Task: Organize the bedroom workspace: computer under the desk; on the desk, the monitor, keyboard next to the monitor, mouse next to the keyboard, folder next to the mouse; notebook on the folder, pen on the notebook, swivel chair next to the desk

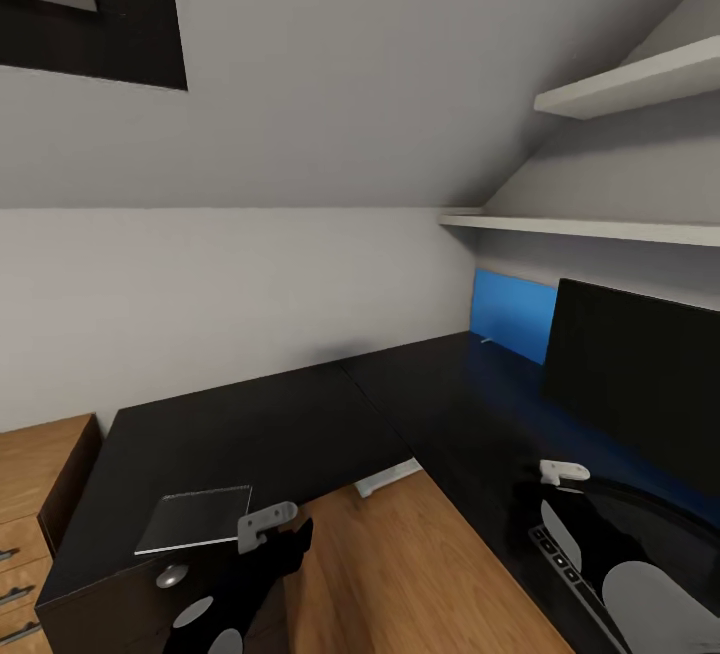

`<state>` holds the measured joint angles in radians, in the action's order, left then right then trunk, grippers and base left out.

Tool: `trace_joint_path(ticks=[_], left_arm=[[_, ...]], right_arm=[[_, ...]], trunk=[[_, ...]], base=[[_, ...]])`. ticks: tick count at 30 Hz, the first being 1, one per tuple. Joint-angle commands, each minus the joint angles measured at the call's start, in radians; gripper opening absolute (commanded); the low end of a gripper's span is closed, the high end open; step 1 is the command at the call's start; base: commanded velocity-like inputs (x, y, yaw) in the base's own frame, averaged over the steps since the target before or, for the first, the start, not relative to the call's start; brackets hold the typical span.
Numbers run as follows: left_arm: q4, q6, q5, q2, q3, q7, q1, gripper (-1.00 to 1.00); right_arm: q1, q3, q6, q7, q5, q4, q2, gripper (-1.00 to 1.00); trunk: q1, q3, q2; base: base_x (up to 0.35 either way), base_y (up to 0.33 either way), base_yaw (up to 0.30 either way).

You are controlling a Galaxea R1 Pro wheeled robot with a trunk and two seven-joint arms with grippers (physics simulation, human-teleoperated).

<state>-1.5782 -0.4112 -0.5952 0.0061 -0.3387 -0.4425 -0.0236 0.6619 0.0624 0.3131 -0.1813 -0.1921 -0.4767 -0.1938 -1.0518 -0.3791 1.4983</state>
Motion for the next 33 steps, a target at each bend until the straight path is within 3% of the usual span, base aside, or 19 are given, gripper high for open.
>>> trace_joint_path(ticks=[1, 2, 3, 22, 33], left_arm=[[-0.001, -0.001, -0.009, 0.001, -0.002, -0.009, -0.001, 1.00], [-0.001, -0.001, -0.009, 0.001, -0.002, -0.009, -0.001, 1.00], [-0.001, -0.001, -0.009, 0.001, -0.002, -0.010, -0.001, 1.00], [0.000, -0.002, -0.011, 0.002, -0.002, -0.010, -0.001, 1.00], [0.000, -0.002, -0.011, 0.002, -0.002, -0.010, -0.001, 1.00]], right_arm=[[0.000, 0.007, 0.004, -0.009, -0.013, -0.002, -0.001, -1.00], [0.000, 0.007, 0.004, -0.009, -0.012, -0.002, -0.001, -1.00], [0.000, 0.007, 0.004, -0.009, -0.010, -0.002, -0.001, 1.00], [0.000, 0.006, 0.003, -0.007, -0.009, -0.008, -0.001, 1.00], [-0.003, 0.001, 0.031, -0.006, -0.019, -0.147, -0.001, 1.00]], trunk=[[0.000, -0.001, 0.001], [0.000, -0.001, 0.001], [0.000, -0.001, 0.001], [0.000, -0.001, 0.001], [0.000, -0.001, 0.001]], base=[[0.000, 0.000, 0.000], [0.000, 0.000, 0.000], [0.000, 0.000, 0.000], [0.000, 0.000, 0.000], [0.000, 0.000, 0.000]])
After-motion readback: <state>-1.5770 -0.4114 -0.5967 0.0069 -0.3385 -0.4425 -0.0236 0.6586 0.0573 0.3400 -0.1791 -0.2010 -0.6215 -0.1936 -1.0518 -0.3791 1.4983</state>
